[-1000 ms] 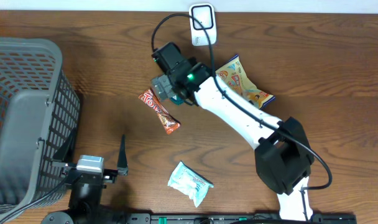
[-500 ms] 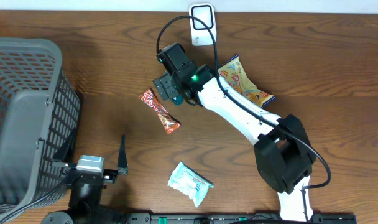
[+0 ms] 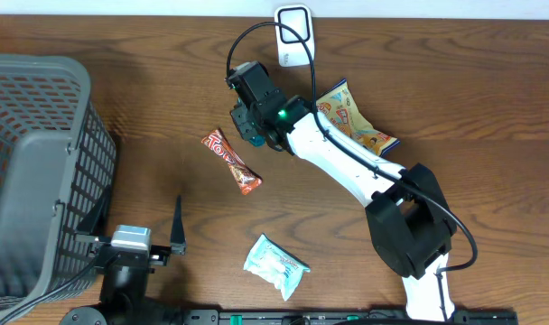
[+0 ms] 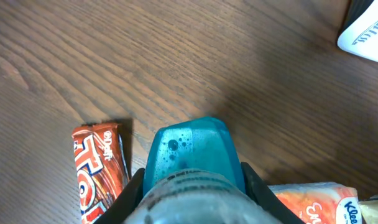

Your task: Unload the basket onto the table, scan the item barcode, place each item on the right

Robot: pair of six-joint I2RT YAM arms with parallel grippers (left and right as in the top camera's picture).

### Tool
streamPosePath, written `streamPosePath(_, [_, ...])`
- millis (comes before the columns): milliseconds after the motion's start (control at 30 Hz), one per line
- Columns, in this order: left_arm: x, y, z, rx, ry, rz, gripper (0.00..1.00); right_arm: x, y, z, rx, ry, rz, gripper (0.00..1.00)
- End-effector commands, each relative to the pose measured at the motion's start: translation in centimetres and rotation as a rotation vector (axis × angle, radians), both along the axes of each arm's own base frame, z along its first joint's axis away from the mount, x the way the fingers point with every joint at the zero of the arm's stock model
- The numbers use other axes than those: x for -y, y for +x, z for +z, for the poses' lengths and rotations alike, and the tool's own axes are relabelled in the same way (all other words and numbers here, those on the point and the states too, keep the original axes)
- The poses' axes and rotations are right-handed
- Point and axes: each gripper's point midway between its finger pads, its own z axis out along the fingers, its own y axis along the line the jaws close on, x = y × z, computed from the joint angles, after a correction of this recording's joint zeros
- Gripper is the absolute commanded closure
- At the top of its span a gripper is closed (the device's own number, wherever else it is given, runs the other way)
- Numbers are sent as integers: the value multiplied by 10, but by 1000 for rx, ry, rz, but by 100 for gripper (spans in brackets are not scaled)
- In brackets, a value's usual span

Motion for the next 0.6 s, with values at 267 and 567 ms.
streamPosePath(267, [-2, -1, 3, 14, 9, 9, 0, 16, -30, 38, -175, 157, 120, 99])
streamPosePath(567, [-2, -1, 3, 14, 8, 9, 0, 65, -58, 103, -315, 351, 179, 99])
